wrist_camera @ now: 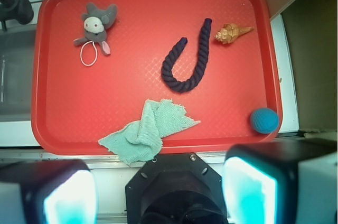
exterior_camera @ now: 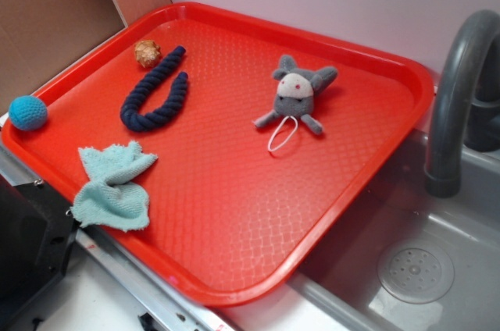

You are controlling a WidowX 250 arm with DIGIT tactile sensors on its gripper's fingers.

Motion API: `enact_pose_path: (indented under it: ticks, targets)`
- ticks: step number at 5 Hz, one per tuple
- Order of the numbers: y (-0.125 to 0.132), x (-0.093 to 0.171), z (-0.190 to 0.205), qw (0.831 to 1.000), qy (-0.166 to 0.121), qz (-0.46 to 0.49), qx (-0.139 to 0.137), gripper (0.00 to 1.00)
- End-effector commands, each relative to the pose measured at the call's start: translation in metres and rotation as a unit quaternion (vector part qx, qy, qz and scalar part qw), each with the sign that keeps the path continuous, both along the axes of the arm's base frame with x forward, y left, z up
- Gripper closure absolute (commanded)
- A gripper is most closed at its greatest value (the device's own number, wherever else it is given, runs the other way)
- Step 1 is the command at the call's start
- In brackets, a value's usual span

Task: Grab the shell.

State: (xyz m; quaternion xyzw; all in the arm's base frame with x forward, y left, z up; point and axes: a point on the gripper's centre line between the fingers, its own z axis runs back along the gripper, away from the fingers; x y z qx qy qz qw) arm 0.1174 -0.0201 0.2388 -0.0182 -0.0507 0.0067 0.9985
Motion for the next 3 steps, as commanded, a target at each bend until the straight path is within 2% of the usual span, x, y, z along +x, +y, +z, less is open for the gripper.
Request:
enact_pose_path:
  ticks: [1, 2, 3]
  targets:
    - [0.0, 0.0, 0.0, 1.0, 0.0, 0.0, 0.0, 0.0]
    - [0.008, 0.013, -0.01, 0.998, -0.003, 0.064, -0.027, 0.0]
    - [0.018, 0.032, -0.029, 0.98, 0.016, 0.189, -0.064, 0.0]
